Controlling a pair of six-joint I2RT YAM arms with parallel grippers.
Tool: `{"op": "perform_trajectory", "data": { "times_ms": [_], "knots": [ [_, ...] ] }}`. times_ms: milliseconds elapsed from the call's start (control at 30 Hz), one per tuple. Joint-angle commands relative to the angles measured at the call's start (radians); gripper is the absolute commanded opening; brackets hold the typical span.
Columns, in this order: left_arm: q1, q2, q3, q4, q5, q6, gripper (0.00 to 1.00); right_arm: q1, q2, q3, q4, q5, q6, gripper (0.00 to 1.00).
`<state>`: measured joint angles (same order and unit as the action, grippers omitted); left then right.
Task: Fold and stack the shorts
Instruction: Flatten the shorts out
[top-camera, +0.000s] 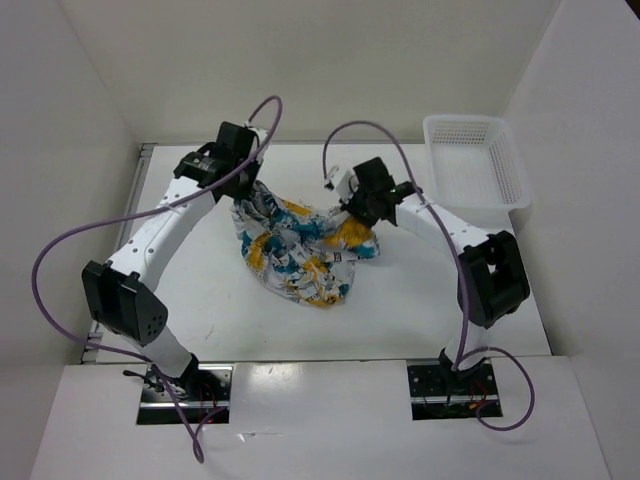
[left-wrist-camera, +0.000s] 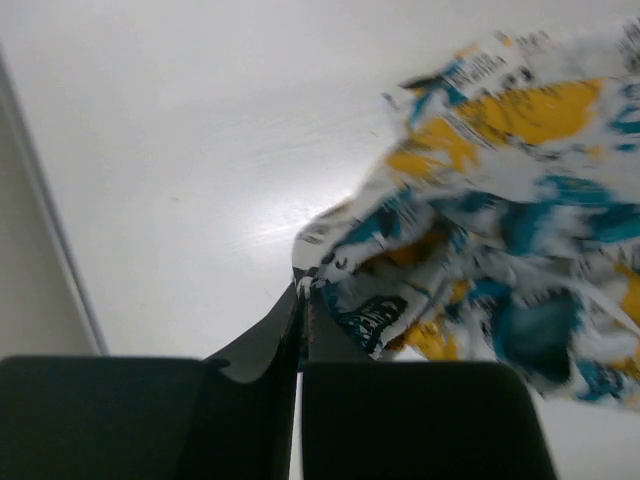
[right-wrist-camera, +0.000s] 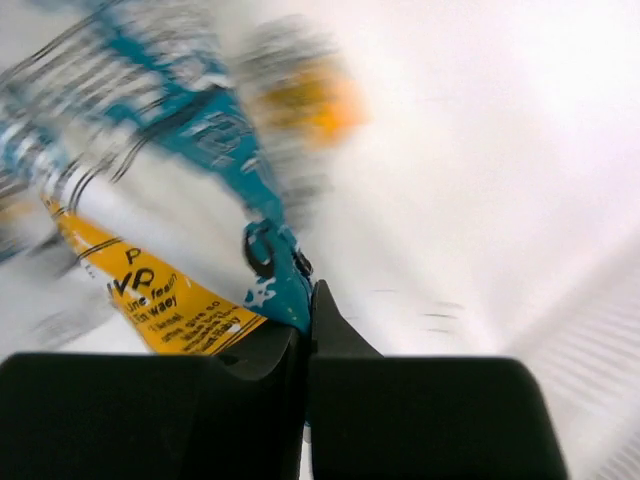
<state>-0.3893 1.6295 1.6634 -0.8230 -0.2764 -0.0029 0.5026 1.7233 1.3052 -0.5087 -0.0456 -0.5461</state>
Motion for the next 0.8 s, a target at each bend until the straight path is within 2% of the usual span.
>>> {"op": "perform_trajectory", "data": {
  "times_ms": [0, 100, 167, 267, 567, 667, 767],
  "knots": [
    [0.105, -0.051, 0.129, 0.085, -0.058, 0.003, 0.00, -0.137, -0.011, 0.231, 0.145, 0.186, -0.015, 0.00],
    [0.167, -0.051, 0.240, 0.105, -0.058, 0.003, 0.00, -0.220, -0.001, 0.426, 0.157, 0.253, 0.049, 0.00],
    [0.179, -0.051, 0.329, 0.105, -0.032, 0.003, 0.00, -0.231, -0.016, 0.517, 0.167, 0.263, 0.080, 0.00],
    [0.179, -0.082, 0.390, 0.116, -0.021, 0.003, 0.00, -0.231, -0.085, 0.557, 0.177, 0.276, 0.101, 0.00],
    [0.161, -0.289, 0.432, 0.104, -0.012, 0.003, 0.00, -0.231, -0.315, 0.681, 0.119, 0.254, 0.106, 0.00],
    [0.161, -0.368, 0.464, 0.094, 0.023, 0.003, 0.00, -0.231, -0.349, 0.752, 0.081, 0.233, 0.126, 0.00],
    [0.161, -0.401, 0.512, 0.045, 0.120, 0.003, 0.00, -0.231, -0.376, 0.813, 0.062, 0.202, 0.146, 0.00]
  ]
}}
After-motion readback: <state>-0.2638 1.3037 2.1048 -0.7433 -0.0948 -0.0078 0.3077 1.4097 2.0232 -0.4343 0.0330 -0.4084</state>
